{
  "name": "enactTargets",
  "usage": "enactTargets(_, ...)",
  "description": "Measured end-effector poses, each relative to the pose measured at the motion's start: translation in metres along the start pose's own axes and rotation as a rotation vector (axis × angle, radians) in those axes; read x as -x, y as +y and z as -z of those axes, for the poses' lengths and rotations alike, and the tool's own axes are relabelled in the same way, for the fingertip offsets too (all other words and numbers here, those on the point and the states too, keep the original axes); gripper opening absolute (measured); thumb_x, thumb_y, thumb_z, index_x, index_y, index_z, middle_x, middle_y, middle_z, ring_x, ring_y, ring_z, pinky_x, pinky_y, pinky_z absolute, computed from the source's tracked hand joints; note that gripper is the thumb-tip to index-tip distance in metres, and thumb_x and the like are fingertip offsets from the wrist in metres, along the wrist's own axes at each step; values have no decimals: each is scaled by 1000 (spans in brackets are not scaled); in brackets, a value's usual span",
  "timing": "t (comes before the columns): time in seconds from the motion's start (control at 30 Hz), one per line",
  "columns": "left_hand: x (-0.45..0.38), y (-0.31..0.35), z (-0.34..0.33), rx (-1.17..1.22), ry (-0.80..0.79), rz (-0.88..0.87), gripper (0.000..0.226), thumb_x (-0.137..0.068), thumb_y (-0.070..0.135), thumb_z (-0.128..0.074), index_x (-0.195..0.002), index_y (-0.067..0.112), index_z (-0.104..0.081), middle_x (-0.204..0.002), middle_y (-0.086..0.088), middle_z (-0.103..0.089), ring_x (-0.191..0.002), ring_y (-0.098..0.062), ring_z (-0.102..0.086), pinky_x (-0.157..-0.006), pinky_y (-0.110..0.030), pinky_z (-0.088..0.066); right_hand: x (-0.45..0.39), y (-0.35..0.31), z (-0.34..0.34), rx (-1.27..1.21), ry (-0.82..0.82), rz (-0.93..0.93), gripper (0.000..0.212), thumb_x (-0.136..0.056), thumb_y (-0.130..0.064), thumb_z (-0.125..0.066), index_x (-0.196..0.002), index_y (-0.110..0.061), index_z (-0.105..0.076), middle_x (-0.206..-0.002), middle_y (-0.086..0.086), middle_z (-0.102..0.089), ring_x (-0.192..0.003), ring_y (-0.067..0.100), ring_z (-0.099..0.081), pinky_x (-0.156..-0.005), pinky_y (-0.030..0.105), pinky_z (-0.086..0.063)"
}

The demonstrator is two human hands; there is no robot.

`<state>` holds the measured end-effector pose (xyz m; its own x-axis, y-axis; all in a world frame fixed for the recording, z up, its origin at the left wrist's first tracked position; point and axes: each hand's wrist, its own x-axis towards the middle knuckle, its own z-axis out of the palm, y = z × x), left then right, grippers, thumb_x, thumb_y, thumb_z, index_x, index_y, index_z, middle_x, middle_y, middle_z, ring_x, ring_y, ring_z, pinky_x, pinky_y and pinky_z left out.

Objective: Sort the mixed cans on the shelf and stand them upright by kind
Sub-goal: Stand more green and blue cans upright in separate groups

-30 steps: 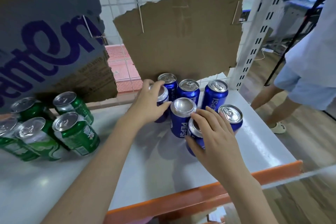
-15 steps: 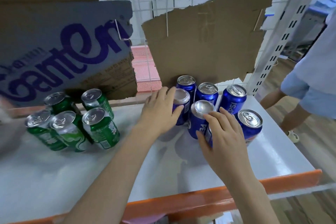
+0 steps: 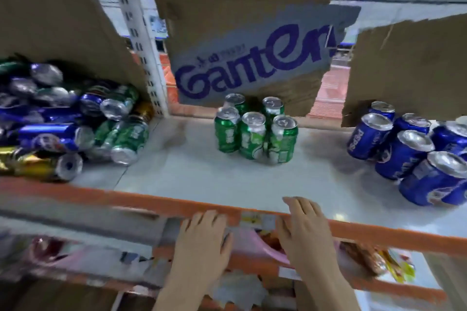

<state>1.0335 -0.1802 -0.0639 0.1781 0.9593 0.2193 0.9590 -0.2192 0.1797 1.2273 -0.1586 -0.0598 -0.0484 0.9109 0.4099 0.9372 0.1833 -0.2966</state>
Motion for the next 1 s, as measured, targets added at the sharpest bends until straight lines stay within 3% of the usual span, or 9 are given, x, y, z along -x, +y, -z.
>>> enactTargets(0.07,32,-51,20,-9,70,61,17,-68,34,-67,-78,20,-68,-80,2,-65,-70,-22,-64,-58,-33,-53,16,-54,-15,21,-51,67,29,-68,-25,-58,-86,-5,-70,-82,7,-68,-75,30,-65,-74,33,-47)
enactTargets(0.13,64,-102,39,-32,71,153,24,-63,28,-80,-80,16,-69,-78,-1,-67,-69,-25,-66,-56,-36,-54,32,-106,-31,20,-132,113,28,-72,-28,-58,-86,-7,-69,-84,7,-68,-77,29,-66,-77,32,-46)
enactTargets(0.23,112,-168,63,-52,37,304,28,-76,37,-54,-79,13,-67,-75,-4,-65,-68,-29,-64,-58,-39,-54,50,-177,-44,30,-235,159,27,-63,-22,-79,-83,-9,-67,-82,6,-67,-76,28,-66,-66,34,-54)
enactTargets(0.3,141,-203,76,-55,28,363,38,-78,40,-41,-83,15,-68,-77,-3,-65,-71,-28,-63,-61,-37,-53,54,-218,-47,17,-276,184,30,-63,-23,-74,-90,-9,-68,-87,7,-69,-80,29,-67,-66,37,-55)
enactTargets(0.4,172,-248,91,-37,78,405,40,-82,41,-38,-86,15,-68,-79,0,-65,-70,-25,-61,-58,-34,-49,51,-268,-53,22,-304,234,35,-64,-28,-62,-93,-9,-69,-90,6,-69,-82,28,-67,-67,37,-55)
enactTargets(0.47,182,-272,99,-29,123,428,39,-83,38,-40,-88,14,-70,-78,-1,-65,-65,-24,-62,-53,-32,-48,47,-292,-63,-6,-288,245,35,-73,-26,-63,-103,-9,-68,-101,7,-68,-94,29,-65,-78,39,-53)
enactTargets(0.57,189,-301,110,-2,196,465,14,-78,24,-65,-86,13,-69,-70,-1,-64,-56,-21,-60,-47,-27,-43,35,-326,-76,-18,-275,261,38,-85,-26,-60,-119,-11,-61,-118,5,-61,-112,27,-56,-92,38,-45)
enactTargets(0.7,191,-349,120,31,185,513,20,-70,18,-79,-85,15,-68,-69,1,-63,-56,-17,-60,-47,-22,-40,14,-369,-105,-76,-333,304,46,-95,-37,-43,-139,-23,-38,-139,-6,-41,-131,13,-32,-105,27,-25)
enactTargets(1.0,147,-472,158,-33,120,564,26,-86,31,-62,-106,15,-66,-95,-1,-68,-83,-20,-63,-70,-35,-54,-60,-478,-167,-248,-182,323,38,-82,-23,-68,-117,-10,-61,-112,6,-62,-108,25,-56,-92,37,-44)
